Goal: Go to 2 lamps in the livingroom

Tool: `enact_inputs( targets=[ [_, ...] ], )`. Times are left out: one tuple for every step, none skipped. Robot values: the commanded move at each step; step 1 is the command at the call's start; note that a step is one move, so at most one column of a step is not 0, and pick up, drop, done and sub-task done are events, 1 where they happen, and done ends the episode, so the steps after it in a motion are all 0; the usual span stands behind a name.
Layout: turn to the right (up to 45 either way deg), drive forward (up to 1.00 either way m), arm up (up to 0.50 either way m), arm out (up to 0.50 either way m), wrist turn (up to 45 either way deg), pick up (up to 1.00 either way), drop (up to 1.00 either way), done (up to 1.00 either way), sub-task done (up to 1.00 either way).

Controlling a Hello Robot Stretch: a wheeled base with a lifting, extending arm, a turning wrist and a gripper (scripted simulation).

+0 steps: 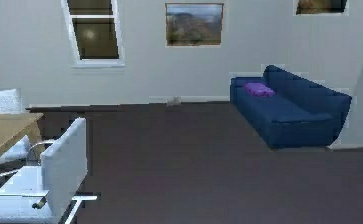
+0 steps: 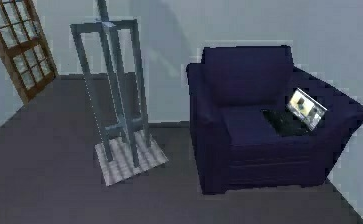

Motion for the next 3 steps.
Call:
enact_inputs(
  targets=[
    [0.0,0.8,0.0,0.0,0.0,0.0,0.0,0.0,0.0],
    [-3.0,0.0,0.0,0.0,0.0,0.0,0.0,0.0,0.0],
    [0.0,0.8,0.0,0.0,0.0,0.0,0.0,0.0,0.0]
  ],
)
